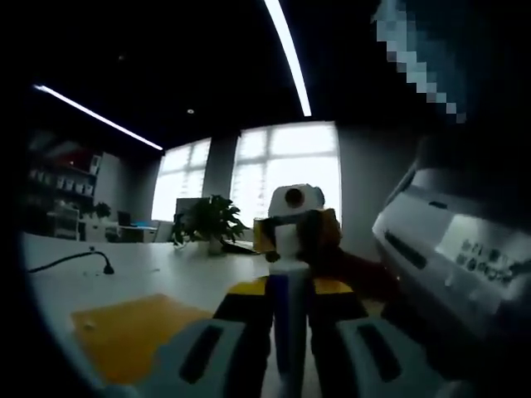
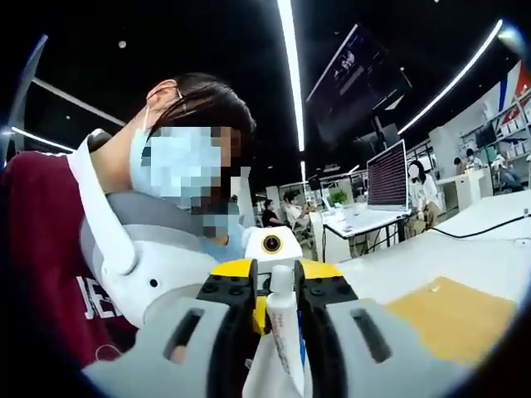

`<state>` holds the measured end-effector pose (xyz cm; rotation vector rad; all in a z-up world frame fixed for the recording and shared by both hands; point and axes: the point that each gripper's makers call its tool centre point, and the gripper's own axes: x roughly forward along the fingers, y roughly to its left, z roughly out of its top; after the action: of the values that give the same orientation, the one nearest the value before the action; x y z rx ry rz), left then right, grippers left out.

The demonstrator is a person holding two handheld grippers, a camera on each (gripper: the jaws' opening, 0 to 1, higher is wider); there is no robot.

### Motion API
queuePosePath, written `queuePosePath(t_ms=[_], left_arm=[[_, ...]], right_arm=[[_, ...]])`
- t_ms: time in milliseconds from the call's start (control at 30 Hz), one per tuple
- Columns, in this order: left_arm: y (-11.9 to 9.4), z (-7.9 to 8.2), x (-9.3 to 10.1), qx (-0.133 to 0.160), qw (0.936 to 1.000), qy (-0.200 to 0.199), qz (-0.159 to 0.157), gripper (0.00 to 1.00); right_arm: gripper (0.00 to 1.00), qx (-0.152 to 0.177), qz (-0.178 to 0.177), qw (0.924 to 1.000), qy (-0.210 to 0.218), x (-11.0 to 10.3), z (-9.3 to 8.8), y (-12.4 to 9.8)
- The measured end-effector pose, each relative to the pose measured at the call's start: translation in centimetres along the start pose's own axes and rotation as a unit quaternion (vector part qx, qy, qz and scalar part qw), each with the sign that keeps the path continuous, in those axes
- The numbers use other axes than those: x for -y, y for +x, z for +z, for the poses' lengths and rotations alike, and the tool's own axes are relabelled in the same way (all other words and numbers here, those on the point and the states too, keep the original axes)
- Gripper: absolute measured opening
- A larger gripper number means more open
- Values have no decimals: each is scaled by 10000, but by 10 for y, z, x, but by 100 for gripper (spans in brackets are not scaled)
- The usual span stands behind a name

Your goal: Pick up the toothpaste unscrew the cap squeeze it onto the small board screw the cap back on and return it to the table

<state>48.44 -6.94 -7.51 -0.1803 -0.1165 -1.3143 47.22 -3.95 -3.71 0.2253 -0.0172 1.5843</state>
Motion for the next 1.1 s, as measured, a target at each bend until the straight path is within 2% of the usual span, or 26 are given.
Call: queuePosePath(t_ms=[100, 233, 300, 400, 467, 500, 533, 567, 600, 667, 733, 767, 800, 867, 900, 933, 1000, 1067, 1100], left_arm=[[1, 0, 1, -8, 10000, 4, -25, 15], [0, -1, 0, -29, 10000, 1, -1, 15], [0, -1, -2, -49, 10000, -19, 64, 15], [1, -2, -10, -165, 9991, -112, 380, 15], [4, 0, -10, -193, 9985, -75, 516, 15], [4, -3, -16, -310, 9965, -266, 734, 15], [5, -5, -18, -371, 9954, -334, 820, 15], [7, -3, -17, -324, 9960, -259, 797, 15], [7, -4, -17, -350, 9956, -253, 833, 15], [8, -4, -17, -378, 9954, -258, 844, 15], [9, -5, -16, -377, 9957, -252, 808, 15], [9, -4, -14, -340, 9966, -262, 703, 15], [8, -3, -12, -288, 9972, -264, 636, 15], [8, -2, -10, -250, 9979, -372, 468, 15], [8, -3, -9, -250, 9981, -425, 356, 15], [8, -3, -9, -243, 9980, -491, 308, 15], [7, -2, -6, -210, 9984, -488, 182, 15], [6, 2, -1, -135, 9984, -535, -76, 15], [6, 3, 1, -77, 9973, -696, -227, 15]], right_arm=[[13, -14, -30, 10000, -67, 2, -7, 5], [13, 118, -96, 9997, -210, 3, -4, 1], [12, 99, -244, 9993, -256, 6, -4, -1], [12, 46, -822, 9964, -211, 19, -4, -6], [12, 58, -1161, 9925, -392, 23, 0, -9], [12, 36, -1380, 9895, -423, 26, 0, -12], [12, 20, -1784, 9830, -429, 32, -1, -16], [12, 108, -1931, 9803, -405, 32, 1, -16], [12, 157, -2212, 9750, -156, 33, -1, -18], [12, 278, -2311, 9725, 0, 30, 1, -19], [12, 328, -2239, 9739, -170, 27, 3, -18], [13, 384, -2039, 9780, -228, 22, 5, -17], [16, 380, -1800, 9829, 20, 17, 1, -16], [37, 578, -1626, 9841, 416, 18, 4, -17], [42, 639, -1499, 9851, 553, 19, 5, -18], [39, 675, -1182, 9884, 669, 15, 7, -21], [36, 788, -949, 9903, 639, 18, 14, -27], [32, 652, -680, 9941, 534, 16, 13, -31], [31, 582, -595, 9953, 501, 16, 11, -32]])
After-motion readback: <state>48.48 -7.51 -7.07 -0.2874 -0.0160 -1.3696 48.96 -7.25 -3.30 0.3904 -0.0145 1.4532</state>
